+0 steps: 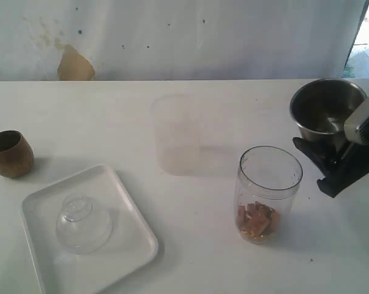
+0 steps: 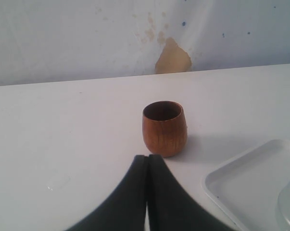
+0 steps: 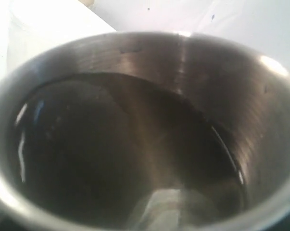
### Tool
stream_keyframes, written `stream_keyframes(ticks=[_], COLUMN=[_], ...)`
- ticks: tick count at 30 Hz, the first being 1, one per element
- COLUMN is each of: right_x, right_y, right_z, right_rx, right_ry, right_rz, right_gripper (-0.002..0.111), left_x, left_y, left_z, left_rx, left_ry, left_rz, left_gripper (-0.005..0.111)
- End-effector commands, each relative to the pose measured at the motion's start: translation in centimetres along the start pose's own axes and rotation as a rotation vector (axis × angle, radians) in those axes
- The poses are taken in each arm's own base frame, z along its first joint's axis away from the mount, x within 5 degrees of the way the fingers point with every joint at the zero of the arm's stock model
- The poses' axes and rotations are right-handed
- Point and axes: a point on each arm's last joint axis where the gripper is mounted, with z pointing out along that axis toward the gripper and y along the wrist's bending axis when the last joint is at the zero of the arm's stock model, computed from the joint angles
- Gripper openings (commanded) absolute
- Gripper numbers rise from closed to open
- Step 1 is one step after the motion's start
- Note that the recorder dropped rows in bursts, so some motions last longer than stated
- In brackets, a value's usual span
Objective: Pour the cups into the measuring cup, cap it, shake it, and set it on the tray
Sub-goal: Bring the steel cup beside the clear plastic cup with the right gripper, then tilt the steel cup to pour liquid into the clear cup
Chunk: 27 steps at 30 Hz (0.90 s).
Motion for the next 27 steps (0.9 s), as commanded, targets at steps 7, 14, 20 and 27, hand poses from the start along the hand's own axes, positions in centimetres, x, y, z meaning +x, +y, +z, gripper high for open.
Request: stream_keyframes(ticks=[7,14,20,27], right_x=[-1.0,-1.05,-1.05,-1.29], right_y=[-0.4,-0.41,-0.44,-0.39], right_z=[-0.01,-0.02,-0.02,-0.04], right_rx=[0.025,0.03,0.034,0.034], right_ry=[-0.082,-0.086,-0.086,-0.112], right_rz=[-0.112,-0.178,-0.202,-0.261], right_gripper=[0.0,0.0,0.0,0.0], left_x=[0.07,0.07,0.07,0.07], left_y=[0.0,0.0,0.0,0.0], left_z=[0.0,0.0,0.0,0.0], left_rx=[-0.001,-0.001,-0.001,-0.001], left_ry=[-0.006,-0.006,-0.006,-0.006], left_rz=[-0.001,-0.001,-0.001,-0.001], left_gripper=[0.0,0.0,0.0,0.0])
